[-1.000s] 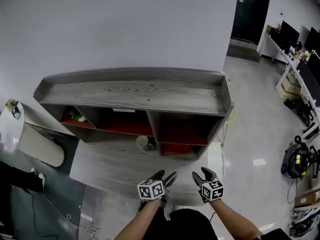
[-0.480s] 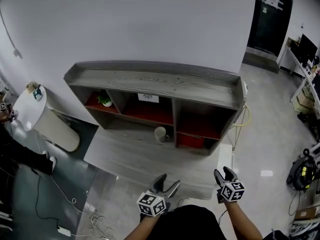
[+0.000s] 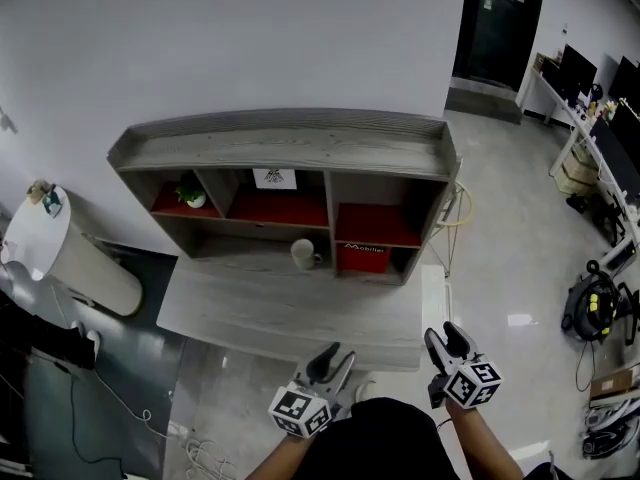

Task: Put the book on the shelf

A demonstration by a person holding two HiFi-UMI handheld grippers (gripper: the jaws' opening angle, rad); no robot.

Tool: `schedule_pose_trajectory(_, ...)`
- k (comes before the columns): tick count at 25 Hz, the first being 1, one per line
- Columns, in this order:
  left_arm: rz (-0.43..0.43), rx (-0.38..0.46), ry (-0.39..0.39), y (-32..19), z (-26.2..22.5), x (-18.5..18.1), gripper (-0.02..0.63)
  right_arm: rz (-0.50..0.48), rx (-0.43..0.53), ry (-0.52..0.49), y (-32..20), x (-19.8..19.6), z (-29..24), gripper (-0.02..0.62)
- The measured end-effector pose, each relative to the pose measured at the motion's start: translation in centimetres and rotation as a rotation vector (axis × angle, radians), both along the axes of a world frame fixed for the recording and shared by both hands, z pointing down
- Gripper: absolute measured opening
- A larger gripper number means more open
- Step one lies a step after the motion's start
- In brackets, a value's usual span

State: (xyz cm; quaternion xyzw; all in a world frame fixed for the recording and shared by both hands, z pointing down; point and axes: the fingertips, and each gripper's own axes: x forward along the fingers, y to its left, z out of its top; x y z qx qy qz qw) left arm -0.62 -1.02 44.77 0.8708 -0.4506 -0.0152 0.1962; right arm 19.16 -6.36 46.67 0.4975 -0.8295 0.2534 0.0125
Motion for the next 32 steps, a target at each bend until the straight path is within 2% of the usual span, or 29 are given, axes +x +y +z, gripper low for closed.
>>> schedule_pose_trajectory(2,0.011,-0.013,-0.041,2.0,0.3,-0.7,0.09,0.009,-0.006,-0.014,2.7,-0.5,-0.3,0.196)
schedule_pose_trajectory(5,0.016,-0.037,-0.055,5.4,0.6,-2.4,0.03,0.014,-0.028,-0.023,7.1,-2.1,-0.4,0.183)
schedule_pose_trajectory(7,0.008,-0.044,-0.058,7.7,0.4,-3.8,0.02,0.018,-0.023,0.01,10.1,-3.4,-0.5,0.181)
schedule_pose_trajectory(11,-0.013,-0.041,-0.036,11.7,-0.4,-5.9,0.015,0.043,0.006,0.071,14.9,-4.7,-1.5,0.156)
schedule_pose_trajectory(14,-0.015,-0.02,-0.024,14.3,-1.2,-7.3,0.015,0.094,0.034,0.114,17.7,-5.0,-2.4,0.092)
schedule_pose_trajectory(17,-0.013,0.019,0.001,17.0,-2.4,-8.6,0.015,0.109,0.017,0.146,21.0,-5.6,-2.4,0.052)
schedule_pose_trajectory(19,-0.015,0.038,0.005,18.2,-3.0,-9.3,0.015,0.112,0.015,0.161,22.7,-5.9,-2.7,0.003)
schedule_pose_trajectory(24,-0.049,0.075,-0.052,20.3,-3.7,-10.8,0.015,0.091,0.058,0.197,25.1,-6.5,-4.3,0.0)
schedule_pose_trajectory(29,-0.093,0.099,-0.056,21.6,-4.3,-12.2,0.015,0.054,0.223,0.193,25.6,-7.7,-7.2,0.0)
schedule_pose_trajectory(32,-0.12,0.113,-0.082,21.8,-4.9,-12.7,0.017,0.063,0.197,0.19,25.2,-7.6,-7.4,0.0)
